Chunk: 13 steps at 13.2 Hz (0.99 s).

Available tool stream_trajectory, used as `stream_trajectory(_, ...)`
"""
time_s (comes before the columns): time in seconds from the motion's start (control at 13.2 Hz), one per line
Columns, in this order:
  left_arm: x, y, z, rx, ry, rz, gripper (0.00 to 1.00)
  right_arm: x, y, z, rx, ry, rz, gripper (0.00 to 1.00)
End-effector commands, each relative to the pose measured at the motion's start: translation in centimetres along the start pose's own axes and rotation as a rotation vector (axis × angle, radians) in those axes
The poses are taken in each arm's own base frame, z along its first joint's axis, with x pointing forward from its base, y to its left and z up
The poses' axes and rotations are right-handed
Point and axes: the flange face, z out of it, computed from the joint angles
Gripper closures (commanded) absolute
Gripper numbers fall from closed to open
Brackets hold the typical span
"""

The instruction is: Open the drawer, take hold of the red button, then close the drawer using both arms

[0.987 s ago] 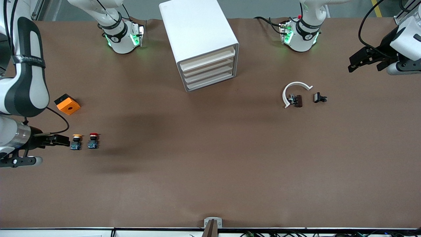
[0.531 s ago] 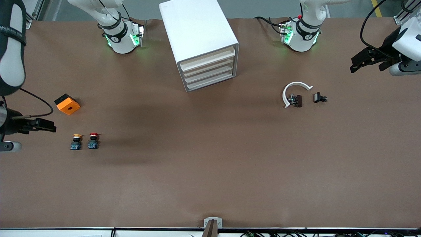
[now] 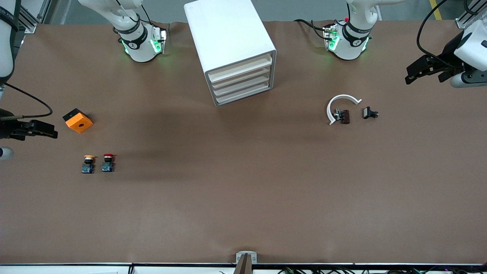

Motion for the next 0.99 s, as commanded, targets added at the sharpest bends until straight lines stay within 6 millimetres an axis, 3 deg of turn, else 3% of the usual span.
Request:
stream_trajectory(0.0,-0.2,0.0,-0.3,0.016,0.013,0.021,0.0,-5.6,-0.6,-1.4,-0.006,0.029,0.005,0.0)
stream_trajectory(0.15,-0.3,0.1,-0.5,0.017,0.016,0.021,0.0,-8.5,-1.6,-0.4,-0.005,0.058,-0.01,0.0)
stream_trajectory(0.3,-0.2,-0.1,-0.5,0.016,0.019,0.018,0.0,-10.0,-1.8,0.0,-0.005,0.062,-0.012,0.0)
stream_trajectory(0.61,-0.1,0.0,-0.3,0.016,0.013,0.02,0.0,-10.3,-2.2,-0.8,-0.007,0.077,-0.019,0.0)
stream_trajectory(0.91,-0.1,0.5,-0.2,0.019,0.011,0.023,0.0,-9.3,-1.2,-1.6,-0.017,0.133,-0.002,0.0)
